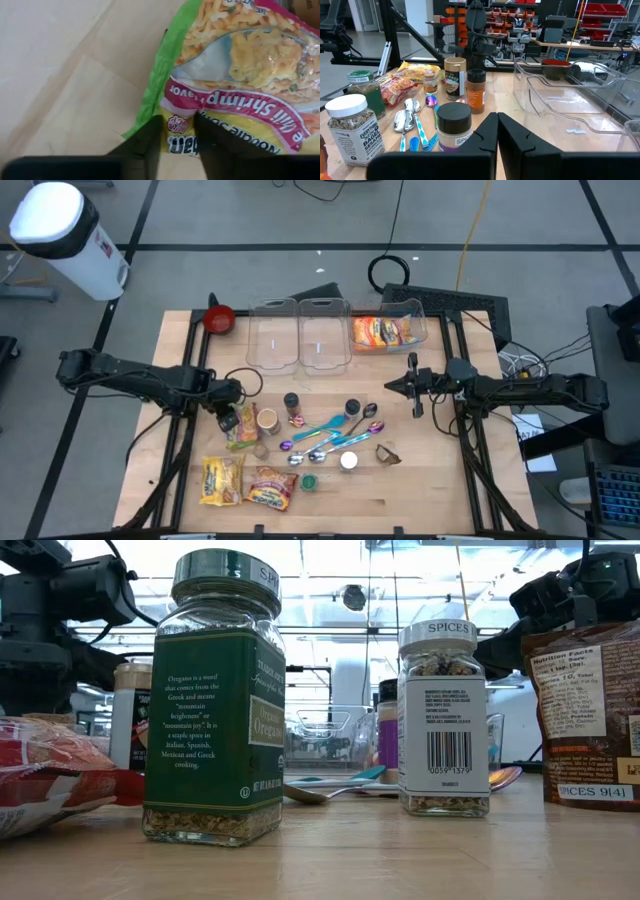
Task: Pick & Place Food Item
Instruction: Put the green noodle pack into the right transparent bin
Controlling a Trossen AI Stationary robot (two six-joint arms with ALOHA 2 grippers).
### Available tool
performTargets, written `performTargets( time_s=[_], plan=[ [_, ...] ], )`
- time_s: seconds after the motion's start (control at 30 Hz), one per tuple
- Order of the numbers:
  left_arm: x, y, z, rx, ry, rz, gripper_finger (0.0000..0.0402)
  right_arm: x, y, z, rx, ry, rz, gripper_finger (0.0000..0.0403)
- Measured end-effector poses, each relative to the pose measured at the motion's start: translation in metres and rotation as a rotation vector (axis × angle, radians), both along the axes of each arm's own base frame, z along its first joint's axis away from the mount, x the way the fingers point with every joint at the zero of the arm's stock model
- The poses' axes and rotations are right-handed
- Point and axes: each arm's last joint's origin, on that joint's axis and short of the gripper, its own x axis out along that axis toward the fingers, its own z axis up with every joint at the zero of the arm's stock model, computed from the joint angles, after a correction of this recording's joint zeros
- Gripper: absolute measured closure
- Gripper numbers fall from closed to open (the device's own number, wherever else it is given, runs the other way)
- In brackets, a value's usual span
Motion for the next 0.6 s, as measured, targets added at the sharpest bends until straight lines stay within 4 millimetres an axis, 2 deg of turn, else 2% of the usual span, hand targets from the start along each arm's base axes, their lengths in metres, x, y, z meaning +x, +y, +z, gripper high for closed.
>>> performTargets(
  time_s=[0.13, 0.2, 0.3, 0.4, 0.6],
  plan=[
    [0.0, -0.001, 0.0, -0.038, 0.005, 0.026, 0.0374, 0.0, 0.0, 0.0, 0.001, 0.002, 0.0, 0.0403],
    [0.0, -0.001, 0.0, -0.06, 0.008, 0.041, 0.0394, 0.0, 0.0, 0.0, 0.001, 0.003, 0.0, 0.0403],
    [0.0, -0.001, 0.001, -0.066, 0.016, 0.073, 0.0392, 0.0, 0.0, 0.0, 0.001, 0.003, 0.0, 0.0403],
    [0.003, -0.001, 0.011, -0.05, 0.006, 0.075, 0.0397, 0.0, 0.0, 0.0, 0.001, 0.003, 0.0, 0.0403],
    [0.005, 0.0, 0.052, -0.003, 0.037, 0.093, 0.0398, 0.0, 0.0, 0.0, 0.001, 0.003, 0.0, 0.0403]
  ],
)
